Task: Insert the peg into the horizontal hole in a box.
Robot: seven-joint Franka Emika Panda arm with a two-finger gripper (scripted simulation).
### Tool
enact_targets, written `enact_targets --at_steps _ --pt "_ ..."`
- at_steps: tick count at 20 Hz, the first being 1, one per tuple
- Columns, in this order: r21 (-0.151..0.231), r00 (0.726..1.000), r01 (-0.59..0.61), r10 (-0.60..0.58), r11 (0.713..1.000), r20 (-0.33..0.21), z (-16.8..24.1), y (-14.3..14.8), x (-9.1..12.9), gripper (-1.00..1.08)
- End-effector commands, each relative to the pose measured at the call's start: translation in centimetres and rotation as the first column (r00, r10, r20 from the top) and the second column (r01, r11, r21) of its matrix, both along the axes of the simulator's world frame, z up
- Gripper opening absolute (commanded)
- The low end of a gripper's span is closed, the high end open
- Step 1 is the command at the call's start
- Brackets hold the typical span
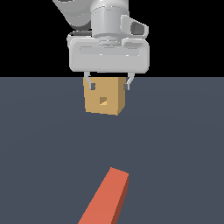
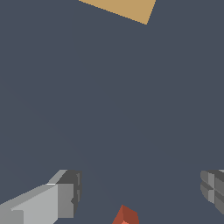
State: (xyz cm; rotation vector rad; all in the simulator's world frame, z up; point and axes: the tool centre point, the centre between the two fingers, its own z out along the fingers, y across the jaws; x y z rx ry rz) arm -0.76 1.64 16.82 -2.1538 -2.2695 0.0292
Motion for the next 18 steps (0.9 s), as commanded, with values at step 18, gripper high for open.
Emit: enact_targets --at_steps 18 --pt "-0.003 0.955 0.295 -0.295 0.956 0.016 -6.3 -18.6 -0.9 1.0"
